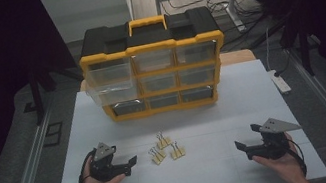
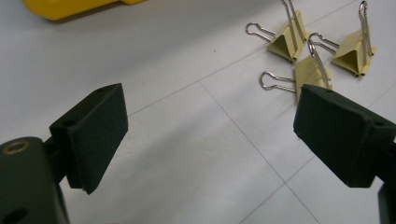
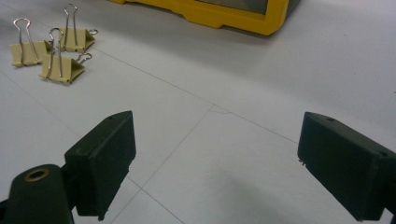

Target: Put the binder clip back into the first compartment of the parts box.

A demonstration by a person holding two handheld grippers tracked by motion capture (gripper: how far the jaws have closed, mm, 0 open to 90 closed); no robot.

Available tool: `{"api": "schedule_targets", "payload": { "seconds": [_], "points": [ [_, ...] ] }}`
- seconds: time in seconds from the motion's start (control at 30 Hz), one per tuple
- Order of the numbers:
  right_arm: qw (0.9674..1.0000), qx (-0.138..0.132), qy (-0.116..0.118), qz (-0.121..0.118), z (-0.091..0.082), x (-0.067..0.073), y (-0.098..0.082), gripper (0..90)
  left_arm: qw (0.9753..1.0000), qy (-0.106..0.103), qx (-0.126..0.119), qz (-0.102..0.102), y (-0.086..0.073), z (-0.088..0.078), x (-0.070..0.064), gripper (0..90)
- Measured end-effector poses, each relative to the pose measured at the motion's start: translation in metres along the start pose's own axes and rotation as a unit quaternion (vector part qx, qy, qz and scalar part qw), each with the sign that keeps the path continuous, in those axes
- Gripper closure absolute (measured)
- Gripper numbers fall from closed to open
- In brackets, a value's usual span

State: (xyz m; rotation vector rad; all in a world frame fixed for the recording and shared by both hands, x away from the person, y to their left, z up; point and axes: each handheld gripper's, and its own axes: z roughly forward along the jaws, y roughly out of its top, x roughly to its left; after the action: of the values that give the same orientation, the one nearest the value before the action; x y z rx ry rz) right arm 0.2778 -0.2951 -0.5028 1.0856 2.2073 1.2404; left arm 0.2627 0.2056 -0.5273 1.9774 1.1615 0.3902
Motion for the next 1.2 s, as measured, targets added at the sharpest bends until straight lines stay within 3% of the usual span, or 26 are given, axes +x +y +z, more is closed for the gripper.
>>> {"api": "schedule_targets", "payload": {
  "seconds": [0.4,0.8,1.0,1.2],
  "points": [
    [0.9998,0.018,0.012,0.001,0.01,-0.004,-0.002,12.1,1.0,0.0,-0.004,-0.001,-0.002,-0.004,-0.001,10.5],
    [0.9997,0.026,0.004,0.0,0.01,-0.002,-0.003,12.3,0.9999,-0.005,-0.012,0.004,0.0,-0.009,-0.002,10.2],
    [0.9997,0.022,0.003,0.004,0.009,-0.004,-0.002,12.3,0.9995,-0.026,-0.019,0.005,0.005,-0.016,-0.005,10.5],
    [0.9997,0.024,0.001,0.005,0.009,-0.004,-0.003,12.4,0.9989,-0.031,-0.035,0.009,0.015,-0.022,-0.01,11.6]
  ]
}}
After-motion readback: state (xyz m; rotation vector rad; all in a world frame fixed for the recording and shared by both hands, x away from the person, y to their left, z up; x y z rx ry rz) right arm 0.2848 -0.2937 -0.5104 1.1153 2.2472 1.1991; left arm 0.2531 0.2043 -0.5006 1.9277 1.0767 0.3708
